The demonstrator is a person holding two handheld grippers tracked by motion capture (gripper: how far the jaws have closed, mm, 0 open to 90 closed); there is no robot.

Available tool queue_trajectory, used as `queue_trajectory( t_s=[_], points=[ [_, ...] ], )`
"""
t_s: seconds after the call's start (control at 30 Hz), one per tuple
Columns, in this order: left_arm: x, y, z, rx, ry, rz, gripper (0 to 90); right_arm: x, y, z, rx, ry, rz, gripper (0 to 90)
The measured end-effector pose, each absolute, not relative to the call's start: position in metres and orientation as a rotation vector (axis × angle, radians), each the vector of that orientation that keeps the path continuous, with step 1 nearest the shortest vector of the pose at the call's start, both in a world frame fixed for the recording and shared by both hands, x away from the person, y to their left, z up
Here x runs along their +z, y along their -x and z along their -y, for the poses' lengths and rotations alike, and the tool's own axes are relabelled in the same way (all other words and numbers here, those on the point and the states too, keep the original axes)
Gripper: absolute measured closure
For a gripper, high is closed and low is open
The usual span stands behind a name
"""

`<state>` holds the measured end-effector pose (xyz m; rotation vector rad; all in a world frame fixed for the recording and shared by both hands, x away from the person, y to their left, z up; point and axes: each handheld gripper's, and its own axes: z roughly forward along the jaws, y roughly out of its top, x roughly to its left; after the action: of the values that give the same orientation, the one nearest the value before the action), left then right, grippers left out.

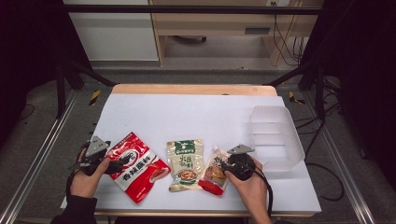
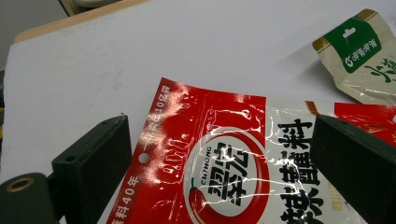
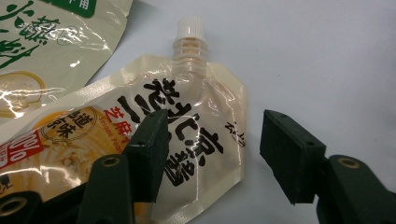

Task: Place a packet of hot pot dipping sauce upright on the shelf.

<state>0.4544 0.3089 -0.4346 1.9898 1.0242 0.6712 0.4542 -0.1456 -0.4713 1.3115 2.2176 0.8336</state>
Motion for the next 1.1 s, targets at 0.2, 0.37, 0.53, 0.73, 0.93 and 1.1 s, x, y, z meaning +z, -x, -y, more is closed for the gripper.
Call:
queue_trajectory(
  t_s=[0.2, 0.37, 0.53, 0.73, 0.93, 1.1],
  points=[
    [-0.434, -0.454, -0.308, 0.666, -1.997, -1.014, 5.8, -0.475, -0.456, 0.146, 0.846, -1.334, -2.222, 44.3],
    [-0.434, -0.454, -0.307, 0.662, -1.995, -1.011, 5.9, -0.476, -0.454, 0.147, 0.879, -1.363, -2.231, 54.6],
    [-0.434, -0.455, -0.307, 0.66, -1.992, -1.012, 5.9, -0.474, -0.452, 0.147, 0.848, -1.315, -2.245, 75.2],
    [-0.434, -0.455, -0.306, 0.661, -1.997, -1.009, 6.0, -0.474, -0.451, 0.147, 0.851, -1.279, -2.256, 85.9],
    [-0.432, -0.454, -0.303, 0.658, -1.995, -0.996, 6.3, -0.469, -0.446, 0.146, 0.854, -1.215, -2.245, 88.6],
    [-0.432, -0.453, -0.302, 0.654, -1.999, -0.984, 6.3, -0.456, -0.44, 0.145, 0.881, -1.157, -2.2, 89.2]
  ],
)
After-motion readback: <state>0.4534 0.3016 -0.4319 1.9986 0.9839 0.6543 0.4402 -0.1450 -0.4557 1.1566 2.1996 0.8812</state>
